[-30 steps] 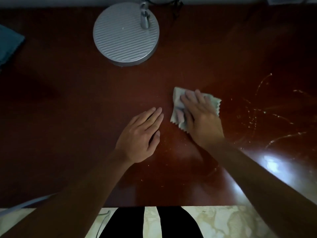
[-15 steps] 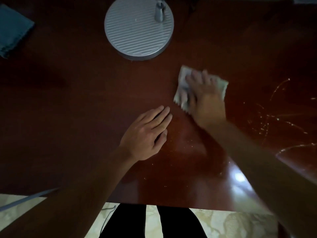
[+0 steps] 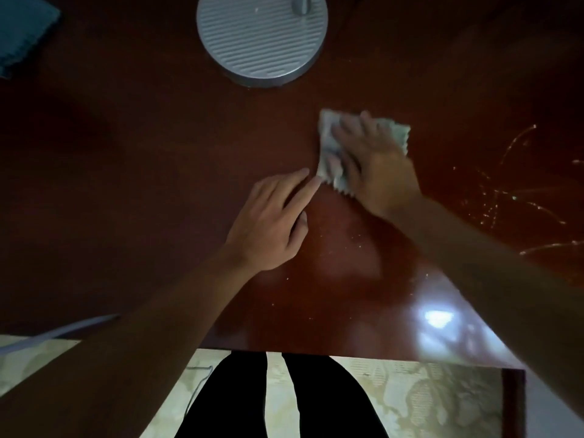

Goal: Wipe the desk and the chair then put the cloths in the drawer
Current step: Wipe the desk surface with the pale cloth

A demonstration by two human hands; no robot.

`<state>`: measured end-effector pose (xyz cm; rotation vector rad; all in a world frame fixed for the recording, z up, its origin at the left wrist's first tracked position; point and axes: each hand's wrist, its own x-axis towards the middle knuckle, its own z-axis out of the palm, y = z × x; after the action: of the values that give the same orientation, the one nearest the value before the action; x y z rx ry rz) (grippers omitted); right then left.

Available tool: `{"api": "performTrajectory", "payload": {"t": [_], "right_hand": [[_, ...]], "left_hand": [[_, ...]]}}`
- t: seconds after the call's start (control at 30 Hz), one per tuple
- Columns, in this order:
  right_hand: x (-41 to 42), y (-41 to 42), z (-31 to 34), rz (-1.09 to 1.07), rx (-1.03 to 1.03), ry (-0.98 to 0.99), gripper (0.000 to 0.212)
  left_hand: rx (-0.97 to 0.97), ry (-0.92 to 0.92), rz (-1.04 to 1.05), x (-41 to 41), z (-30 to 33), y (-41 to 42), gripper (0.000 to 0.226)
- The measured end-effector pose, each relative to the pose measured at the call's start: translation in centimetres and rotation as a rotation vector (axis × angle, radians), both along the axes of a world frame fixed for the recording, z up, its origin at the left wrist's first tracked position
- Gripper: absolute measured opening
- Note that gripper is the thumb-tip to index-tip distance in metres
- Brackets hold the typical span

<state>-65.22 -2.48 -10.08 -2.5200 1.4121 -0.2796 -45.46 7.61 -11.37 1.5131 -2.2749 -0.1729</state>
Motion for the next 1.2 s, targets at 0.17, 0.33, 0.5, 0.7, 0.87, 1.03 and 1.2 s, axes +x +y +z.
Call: {"api": "performTrajectory", "payload": {"t": [0.17, 0.33, 0.5, 0.7, 0.87, 1.03, 1.2], "right_hand": [[2.5, -3.0, -0.1, -0.091, 0.024, 0.05, 0.053], [3.1, 10.1, 0.0, 0.175, 0.038, -0.076, 0.045], [2.8, 3.8, -0.3, 0.151, 0.009, 0.011, 0.048], [5.6, -0.7, -1.0, -0.06, 0.005, -0.012, 0.049], [5.5, 10.6, -0.1, 0.169, 0.048, -0.109, 0.042], [5.0, 5.5, 0.3, 0.127, 0.089, -0.085, 0.046], [8.3, -2.1, -0.3, 0.05, 0.051, 0.018, 0.051]], "left_hand": [[-0.047, -0.07, 0.236, 2.1, 0.4, 0.8, 0.046], [0.013, -0.131, 0.247, 6.7, 0.3, 2.8, 0.048], [0.107, -0.149, 0.243, 7.3, -0.3, 4.7, 0.049], [0.098, -0.152, 0.272, 7.4, -0.6, 4.7, 0.047], [0.091, -0.137, 0.278, 7.4, -0.8, 4.8, 0.047], [0.092, -0.109, 0.285, 7.4, -0.8, 4.7, 0.046], [0.074, -0.112, 0.282, 7.3, -1.0, 4.7, 0.043]]}}
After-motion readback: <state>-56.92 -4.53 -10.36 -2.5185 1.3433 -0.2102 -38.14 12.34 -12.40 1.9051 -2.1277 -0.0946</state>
